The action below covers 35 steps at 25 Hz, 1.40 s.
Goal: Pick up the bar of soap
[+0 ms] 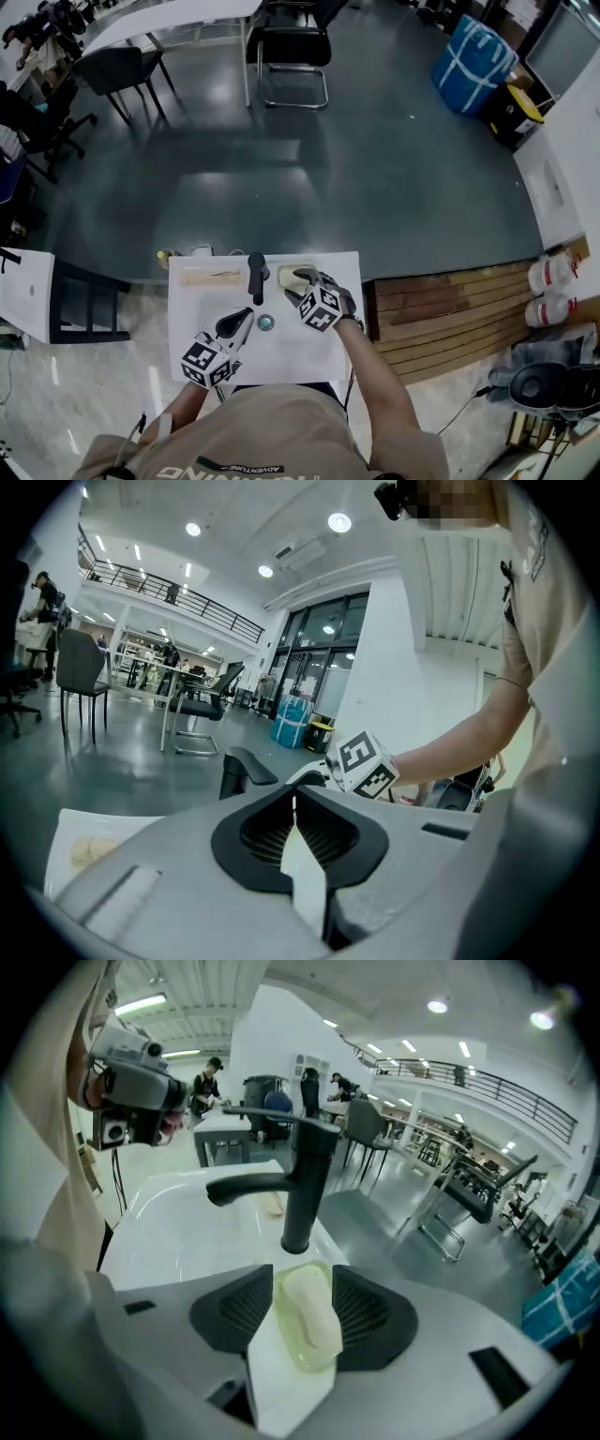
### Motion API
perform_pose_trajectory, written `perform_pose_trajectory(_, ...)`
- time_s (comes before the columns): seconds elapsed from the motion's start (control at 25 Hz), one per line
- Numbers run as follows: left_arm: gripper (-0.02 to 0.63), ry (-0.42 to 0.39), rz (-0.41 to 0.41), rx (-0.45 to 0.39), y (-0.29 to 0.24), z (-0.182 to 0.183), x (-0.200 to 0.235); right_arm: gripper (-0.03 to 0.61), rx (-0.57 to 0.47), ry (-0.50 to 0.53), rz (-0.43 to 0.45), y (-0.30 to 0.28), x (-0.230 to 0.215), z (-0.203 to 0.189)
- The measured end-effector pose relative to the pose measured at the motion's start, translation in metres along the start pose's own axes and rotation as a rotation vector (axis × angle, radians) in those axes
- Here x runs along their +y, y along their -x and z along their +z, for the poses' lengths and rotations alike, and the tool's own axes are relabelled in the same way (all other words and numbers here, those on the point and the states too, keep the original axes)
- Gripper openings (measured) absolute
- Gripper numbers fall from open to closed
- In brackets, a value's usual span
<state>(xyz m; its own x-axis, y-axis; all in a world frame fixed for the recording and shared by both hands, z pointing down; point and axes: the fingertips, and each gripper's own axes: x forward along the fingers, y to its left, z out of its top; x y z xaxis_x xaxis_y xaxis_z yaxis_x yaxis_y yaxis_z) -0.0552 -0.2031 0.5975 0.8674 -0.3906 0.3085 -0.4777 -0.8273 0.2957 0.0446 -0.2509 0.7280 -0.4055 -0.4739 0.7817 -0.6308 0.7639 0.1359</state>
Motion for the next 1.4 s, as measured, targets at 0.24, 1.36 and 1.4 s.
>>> perform_pose_trajectory(0.24, -0.008, 0.023, 0.030, -0.001, -0.003, 0.004, 0.015, 0.189, 0.158, 0.200, 0.097, -0.026, -0.014, -0.018)
perform_pose_trajectory(1.36, -0.008, 0.116, 0.107, -0.048, 0.010, -0.001, 0.035, 0.192, 0.416, 0.449, 0.355, -0.059, -0.004, -0.045)
perform_pose_trajectory(1.4, -0.008, 0.117, 0.108, -0.049, 0.010, -0.002, 0.035, 0.192, 0.426, 0.448, 0.362, -0.059, -0.003, -0.045)
